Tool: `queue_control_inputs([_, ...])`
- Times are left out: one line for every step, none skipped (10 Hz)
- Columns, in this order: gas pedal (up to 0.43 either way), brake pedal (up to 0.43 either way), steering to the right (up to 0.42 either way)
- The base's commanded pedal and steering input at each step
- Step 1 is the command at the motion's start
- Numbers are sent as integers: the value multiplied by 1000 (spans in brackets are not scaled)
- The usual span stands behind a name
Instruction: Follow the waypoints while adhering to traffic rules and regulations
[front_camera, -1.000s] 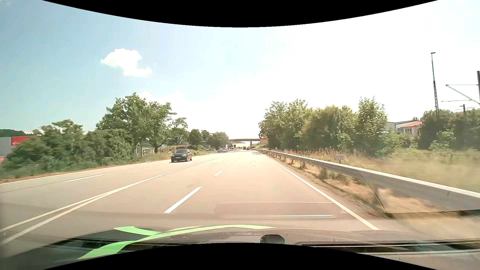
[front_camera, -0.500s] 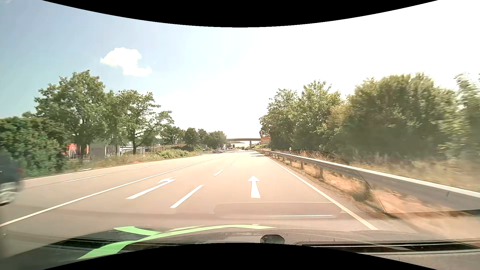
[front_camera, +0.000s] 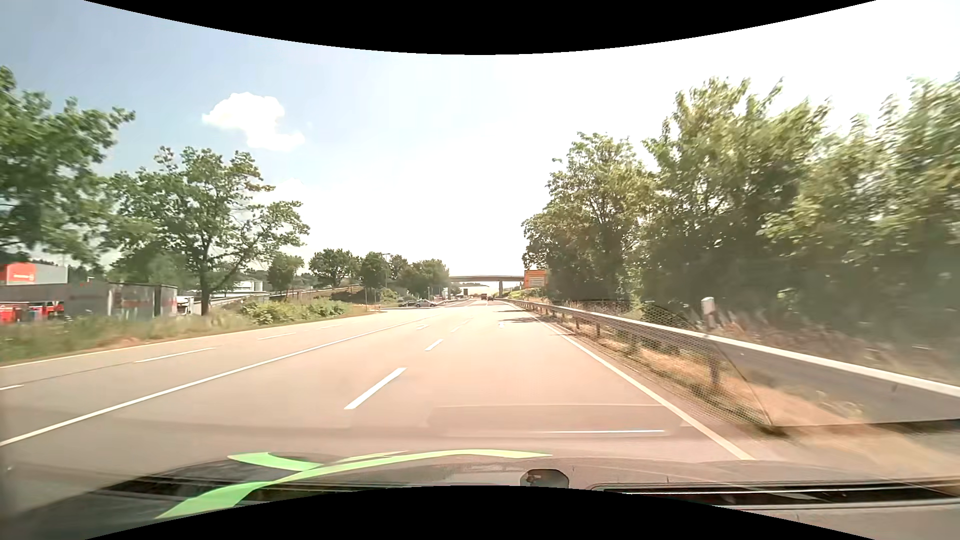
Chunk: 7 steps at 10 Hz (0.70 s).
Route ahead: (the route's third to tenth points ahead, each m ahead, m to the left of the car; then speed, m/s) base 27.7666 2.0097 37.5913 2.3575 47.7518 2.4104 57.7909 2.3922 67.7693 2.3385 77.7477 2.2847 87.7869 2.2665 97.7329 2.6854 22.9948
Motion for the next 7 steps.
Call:
queue_control_inputs([150,0,-2])
queue_control_inputs([150,0,-2])
queue_control_inputs([150,0,-2])
queue_control_inputs([157,0,-2])
queue_control_inputs([157,0,-2])
queue_control_inputs([157,0,-3])
queue_control_inputs([157,0,-3])
